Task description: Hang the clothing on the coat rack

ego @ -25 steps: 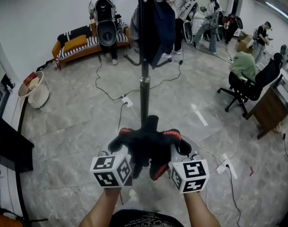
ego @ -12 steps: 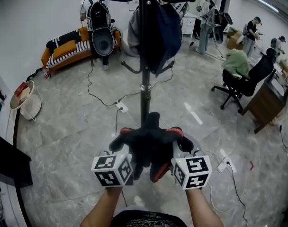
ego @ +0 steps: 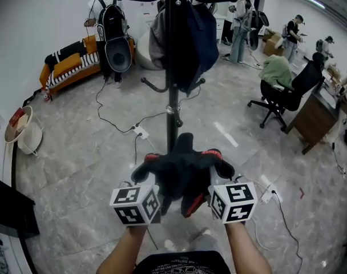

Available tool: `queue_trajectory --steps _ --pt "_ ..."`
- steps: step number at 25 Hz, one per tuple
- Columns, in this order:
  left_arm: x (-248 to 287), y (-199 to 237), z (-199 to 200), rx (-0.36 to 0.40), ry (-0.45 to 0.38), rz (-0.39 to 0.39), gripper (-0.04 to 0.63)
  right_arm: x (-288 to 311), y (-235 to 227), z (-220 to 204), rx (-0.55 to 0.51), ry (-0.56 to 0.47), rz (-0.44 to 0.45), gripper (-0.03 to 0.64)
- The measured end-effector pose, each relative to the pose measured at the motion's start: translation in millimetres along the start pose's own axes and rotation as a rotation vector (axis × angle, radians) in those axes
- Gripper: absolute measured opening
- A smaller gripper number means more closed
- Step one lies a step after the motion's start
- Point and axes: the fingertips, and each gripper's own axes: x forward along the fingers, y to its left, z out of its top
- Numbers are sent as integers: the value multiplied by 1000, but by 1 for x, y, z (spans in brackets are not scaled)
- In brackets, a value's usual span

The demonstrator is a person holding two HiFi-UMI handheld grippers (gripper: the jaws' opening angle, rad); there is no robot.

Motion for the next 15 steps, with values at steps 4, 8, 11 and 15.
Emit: queue_trajectory --steps 4,8,11,15 --pt "7 2 5 7 -4 11 32 8 -2 7 -4 -9 10 25" --pt "13 5 8 10 -8 29 32 20 -5 9 3 -16 29 25" --pt "18 5 6 9 -4 45 32 27 -6 8 3 -15 49 25" --pt "24 9 7 8 -1 67 32 35 -10 8 14 -14 62 25"
